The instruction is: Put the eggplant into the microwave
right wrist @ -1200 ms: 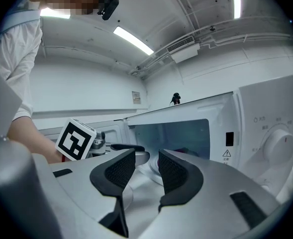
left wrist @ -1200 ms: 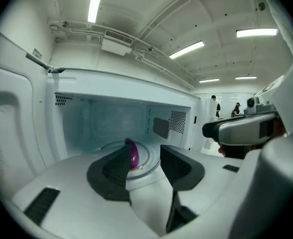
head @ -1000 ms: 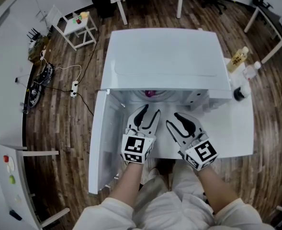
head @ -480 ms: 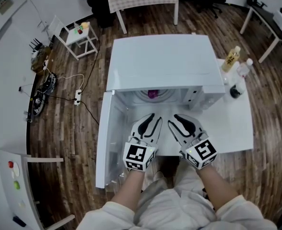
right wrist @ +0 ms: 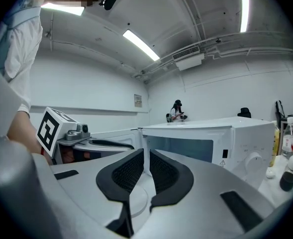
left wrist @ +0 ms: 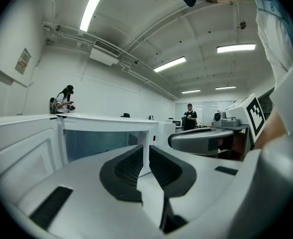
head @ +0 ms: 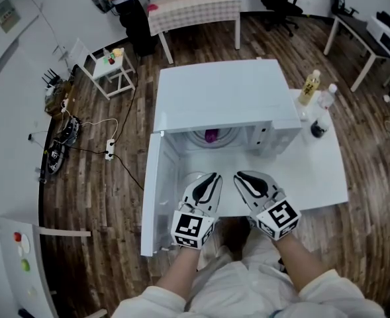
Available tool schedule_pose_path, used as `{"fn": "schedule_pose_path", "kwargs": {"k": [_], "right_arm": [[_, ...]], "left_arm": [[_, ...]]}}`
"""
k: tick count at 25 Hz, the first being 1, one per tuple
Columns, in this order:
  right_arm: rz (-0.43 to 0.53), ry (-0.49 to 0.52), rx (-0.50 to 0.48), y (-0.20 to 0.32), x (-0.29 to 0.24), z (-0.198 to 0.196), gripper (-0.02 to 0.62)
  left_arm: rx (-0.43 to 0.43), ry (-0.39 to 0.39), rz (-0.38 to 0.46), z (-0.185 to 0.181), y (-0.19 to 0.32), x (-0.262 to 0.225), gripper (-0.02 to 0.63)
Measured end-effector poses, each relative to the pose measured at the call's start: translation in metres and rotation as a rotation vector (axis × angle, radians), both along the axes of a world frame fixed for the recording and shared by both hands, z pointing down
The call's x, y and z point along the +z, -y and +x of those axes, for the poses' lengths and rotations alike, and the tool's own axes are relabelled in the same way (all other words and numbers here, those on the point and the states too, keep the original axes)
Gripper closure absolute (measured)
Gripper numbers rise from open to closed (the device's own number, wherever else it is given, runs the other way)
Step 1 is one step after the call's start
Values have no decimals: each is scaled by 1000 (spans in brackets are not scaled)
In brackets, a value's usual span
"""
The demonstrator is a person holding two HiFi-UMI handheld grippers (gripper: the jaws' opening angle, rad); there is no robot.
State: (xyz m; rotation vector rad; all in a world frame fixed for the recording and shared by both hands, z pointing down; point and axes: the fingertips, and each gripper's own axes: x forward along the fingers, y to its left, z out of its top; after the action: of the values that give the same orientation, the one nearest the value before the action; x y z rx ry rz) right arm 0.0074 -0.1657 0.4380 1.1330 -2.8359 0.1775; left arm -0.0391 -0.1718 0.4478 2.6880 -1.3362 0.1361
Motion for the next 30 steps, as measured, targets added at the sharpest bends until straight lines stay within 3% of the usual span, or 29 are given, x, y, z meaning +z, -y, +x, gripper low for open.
{"fn": "schedule_pose_path", "kwargs": {"k": [22, 30], "right_arm": [[28, -13, 40, -74, -40, -1, 541], [23, 14, 61, -104, -52, -1, 545]], "left_arm": [[116, -32, 50, 1, -87, -49, 604], [132, -82, 36, -10, -121, -60, 604]]}}
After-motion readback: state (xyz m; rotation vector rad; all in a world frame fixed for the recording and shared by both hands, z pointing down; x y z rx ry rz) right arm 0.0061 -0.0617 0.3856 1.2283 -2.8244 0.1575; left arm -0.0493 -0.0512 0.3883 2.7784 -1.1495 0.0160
